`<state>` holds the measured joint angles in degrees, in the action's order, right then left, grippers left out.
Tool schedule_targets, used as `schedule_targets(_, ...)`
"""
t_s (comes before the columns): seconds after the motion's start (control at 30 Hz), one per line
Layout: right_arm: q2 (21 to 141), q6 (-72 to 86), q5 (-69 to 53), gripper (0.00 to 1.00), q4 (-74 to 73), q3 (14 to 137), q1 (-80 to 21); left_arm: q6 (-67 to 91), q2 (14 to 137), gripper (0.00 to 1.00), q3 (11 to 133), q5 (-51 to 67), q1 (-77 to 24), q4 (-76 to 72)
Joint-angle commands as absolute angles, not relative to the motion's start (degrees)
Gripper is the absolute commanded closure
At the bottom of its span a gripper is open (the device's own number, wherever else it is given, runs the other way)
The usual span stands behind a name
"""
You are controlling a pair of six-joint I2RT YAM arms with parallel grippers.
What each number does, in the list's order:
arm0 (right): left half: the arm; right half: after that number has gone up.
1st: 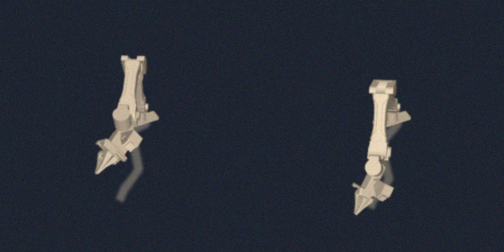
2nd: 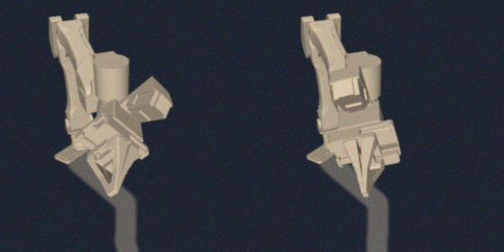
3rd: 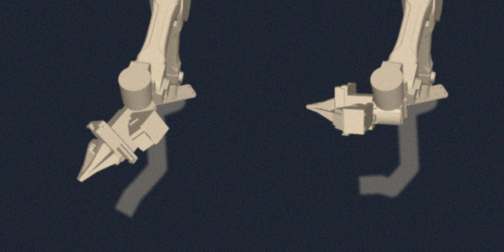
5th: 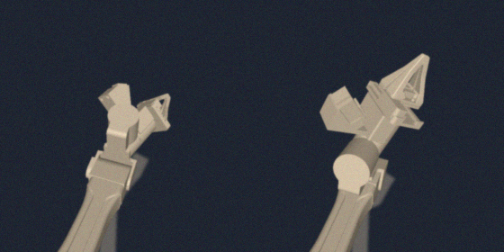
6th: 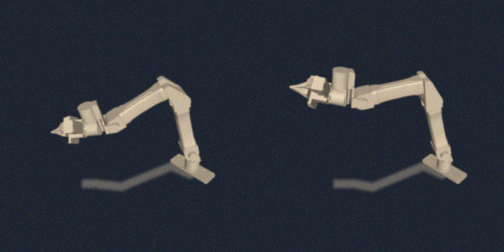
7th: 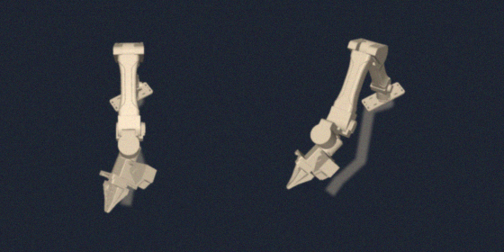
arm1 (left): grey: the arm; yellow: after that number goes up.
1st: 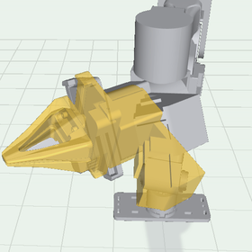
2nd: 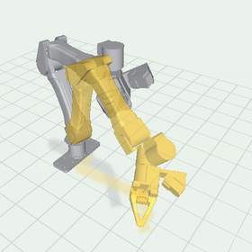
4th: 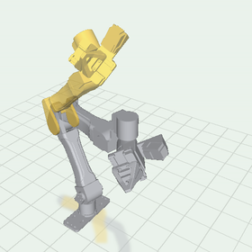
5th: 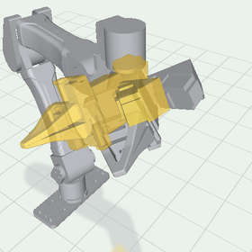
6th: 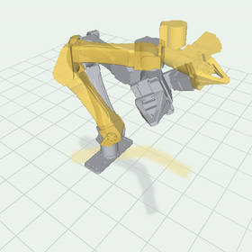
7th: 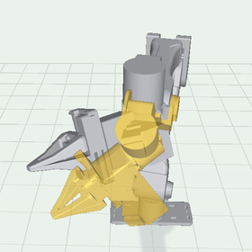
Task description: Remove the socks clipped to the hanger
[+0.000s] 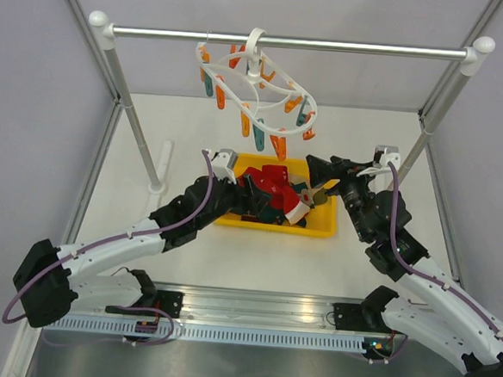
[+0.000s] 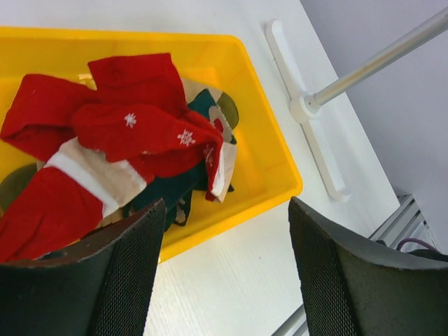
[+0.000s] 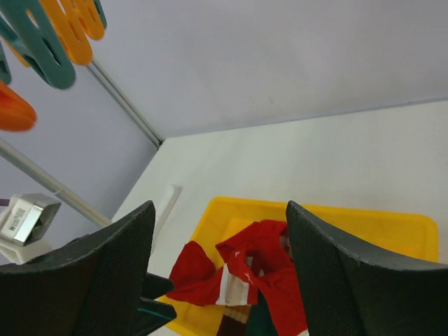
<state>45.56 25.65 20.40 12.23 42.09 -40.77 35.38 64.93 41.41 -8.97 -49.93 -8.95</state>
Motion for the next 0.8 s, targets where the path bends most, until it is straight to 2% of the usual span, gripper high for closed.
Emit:
schedule_targets(0.0,43.4,27.7,19.7,0.21,6.3,40.3,-41.0,37.2,60.0,0.26,38.7,-9.7,-49.7,-5.3)
schedule_targets(0.03,42.2,27.9,19.5,0.20,5.3,39.7,-41.0,36.9,58.0,0.26,38.5,-9.6,-49.7,-4.2)
schedule_targets(0.07,41.5,27.9,19.5,0.02,4.4,38.5,-41.0,36.7,57.0,0.26,38.4,-9.4,-49.7,-2.9)
schedule_targets(0.47,30.2,29.4,25.5,0.02,-11.2,34.1,-41.0,32.3,43.4,0.26,38.8,-7.3,-49.7,14.1)
schedule_targets(0.77,26.7,28.8,25.4,0.02,-12.4,33.3,-41.0,32.4,41.0,0.26,38.5,-6.8,-49.7,14.9)
